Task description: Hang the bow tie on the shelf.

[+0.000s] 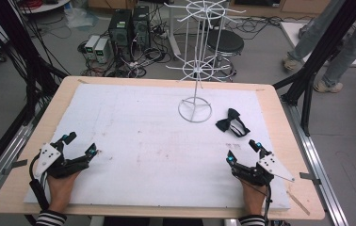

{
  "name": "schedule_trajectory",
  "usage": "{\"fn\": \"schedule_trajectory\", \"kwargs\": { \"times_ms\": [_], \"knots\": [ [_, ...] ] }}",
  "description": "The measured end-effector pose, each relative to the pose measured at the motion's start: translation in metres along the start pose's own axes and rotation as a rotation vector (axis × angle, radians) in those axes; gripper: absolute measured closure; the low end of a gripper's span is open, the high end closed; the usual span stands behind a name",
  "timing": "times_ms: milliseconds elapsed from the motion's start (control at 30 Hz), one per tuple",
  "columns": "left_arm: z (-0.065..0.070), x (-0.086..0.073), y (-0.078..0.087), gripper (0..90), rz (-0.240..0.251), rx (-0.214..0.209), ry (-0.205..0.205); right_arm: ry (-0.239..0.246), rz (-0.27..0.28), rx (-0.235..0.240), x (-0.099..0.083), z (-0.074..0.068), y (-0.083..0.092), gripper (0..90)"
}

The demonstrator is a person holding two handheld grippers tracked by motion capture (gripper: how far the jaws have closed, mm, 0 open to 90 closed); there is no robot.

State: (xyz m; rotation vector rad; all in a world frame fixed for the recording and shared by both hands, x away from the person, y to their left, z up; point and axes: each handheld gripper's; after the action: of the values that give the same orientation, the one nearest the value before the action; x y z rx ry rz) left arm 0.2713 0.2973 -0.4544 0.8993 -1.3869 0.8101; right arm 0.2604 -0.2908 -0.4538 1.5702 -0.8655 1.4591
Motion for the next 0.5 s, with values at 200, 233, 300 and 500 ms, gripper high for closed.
{"fn": "schedule_trajectory", "kwargs": {
  "times_ms": [200,233,300,500],
  "knots": [
    [-0.0006,0.0000,-0.0001,14.0,-0.001,0.000,0.004,0.005,-0.002,-0.001,0.0002,0.0004,-0.0007,10.2],
    [-0.0005,0.0001,-0.0003,14.0,-0.002,-0.001,0.002,0.005,-0.002,0.000,0.0003,0.0004,-0.0006,10.2],
    [-0.0004,0.0001,-0.0002,14.0,-0.003,-0.002,-0.001,0.001,-0.002,0.000,0.0003,0.0004,-0.0005,10.2],
    [-0.0002,-0.0002,0.0000,14.0,0.004,-0.001,0.004,-0.001,-0.008,-0.002,0.0003,-0.0006,-0.0006,10.2]
  ]
}}
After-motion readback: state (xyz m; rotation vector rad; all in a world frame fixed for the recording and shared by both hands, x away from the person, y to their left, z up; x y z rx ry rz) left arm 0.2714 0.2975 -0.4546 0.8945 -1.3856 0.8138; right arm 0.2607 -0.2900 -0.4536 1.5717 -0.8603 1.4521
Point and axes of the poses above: each handheld gripper's, and its own axes: y roughly backward along the jaws, x roughly out of its top, z roughly to its right, and after that the axes turned 3 degrees about -z, right-handed
